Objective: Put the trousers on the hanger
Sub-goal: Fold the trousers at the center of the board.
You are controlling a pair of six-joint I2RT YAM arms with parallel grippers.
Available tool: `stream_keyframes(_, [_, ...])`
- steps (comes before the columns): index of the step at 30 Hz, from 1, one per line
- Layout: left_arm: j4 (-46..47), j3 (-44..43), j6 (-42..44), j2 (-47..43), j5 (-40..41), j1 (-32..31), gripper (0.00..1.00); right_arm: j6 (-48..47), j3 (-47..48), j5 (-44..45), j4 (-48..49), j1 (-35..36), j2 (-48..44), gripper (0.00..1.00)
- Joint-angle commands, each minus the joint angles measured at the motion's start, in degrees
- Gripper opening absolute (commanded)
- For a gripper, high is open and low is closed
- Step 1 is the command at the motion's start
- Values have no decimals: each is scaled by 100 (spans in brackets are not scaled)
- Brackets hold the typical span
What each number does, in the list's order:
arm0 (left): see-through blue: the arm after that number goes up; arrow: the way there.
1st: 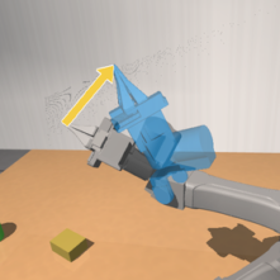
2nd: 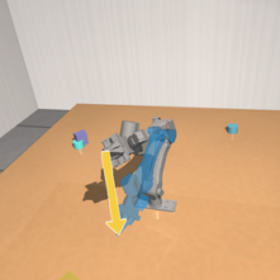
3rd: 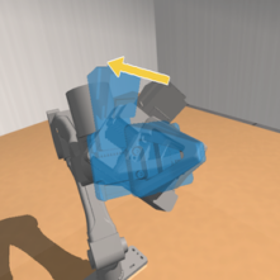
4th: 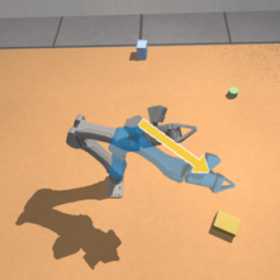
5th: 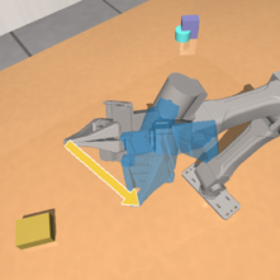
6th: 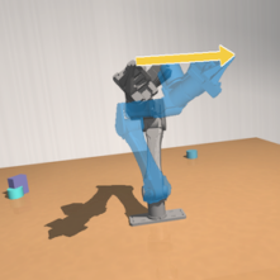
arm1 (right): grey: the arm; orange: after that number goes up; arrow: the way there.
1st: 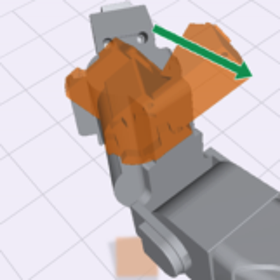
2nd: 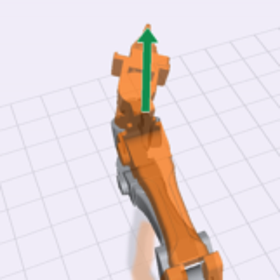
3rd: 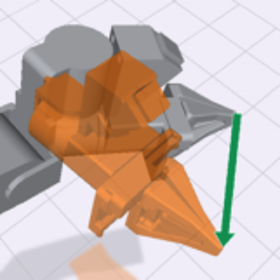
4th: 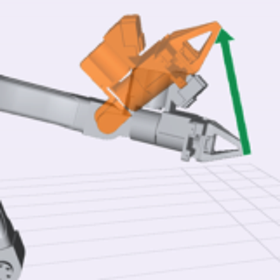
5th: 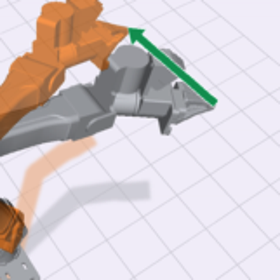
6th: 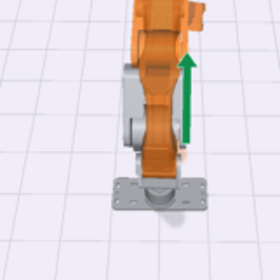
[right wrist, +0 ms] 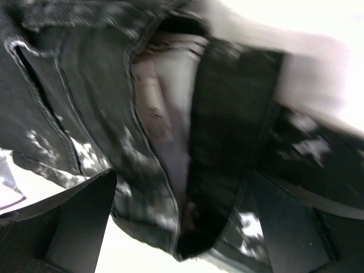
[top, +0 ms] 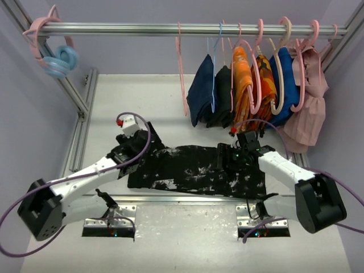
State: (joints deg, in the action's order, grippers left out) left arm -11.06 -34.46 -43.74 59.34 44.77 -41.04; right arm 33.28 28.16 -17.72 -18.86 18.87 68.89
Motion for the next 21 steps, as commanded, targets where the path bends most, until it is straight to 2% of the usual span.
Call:
stream_keyframes(1, [-737, 212, -567, 969, -858, 775, 100, -271, 30, -1086, 1243, 44, 600, 96])
stream_keyframes(3, [-399, 408, -559, 1100, -1013, 979, 100, -285, 53, -1132, 1359, 154, 688, 90])
stream_keyframes(6, [-581, 230, -725, 1264, -944, 1169, 100, -283, 140, -1172, 1425, 310, 844, 52])
stream_keyframes(7, [-750, 150, -896, 1308, -861, 1212, 99, -268, 156, -1214, 1452, 358, 873, 51])
stream_keyframes(9, [-1196, -80, -1463, 1428, -687, 1315, 96, -245, 195, -1263, 1504, 577, 850, 33])
stream_keyframes(12, [-1654, -298, -1837, 1602, -469, 1449, 90, -293, 360, -1116, 1438, 846, 742, 26])
stream_keyframes(13, [-1647, -415, -1872, 1692, -461, 1605, 89, -319, 490, -1064, 1352, 986, 709, 8])
stream_keyframes(16, [-1548, -660, -1682, 1791, -607, 1912, 88, -366, 603, -909, 1118, 1118, 564, 0])
stream_keyframes(17, [-1581, -774, -1669, 1791, -568, 1983, 89, -392, 609, -817, 987, 1125, 466, 0])
stream_keyframes(19, [-1697, -942, -1640, 1698, -539, 2051, 99, -466, 515, -670, 857, 1119, 218, 0])
stream_keyframes(21, [-1699, -980, -1552, 1492, -659, 2065, 100, -528, 364, -555, 806, 1123, 5, 0])
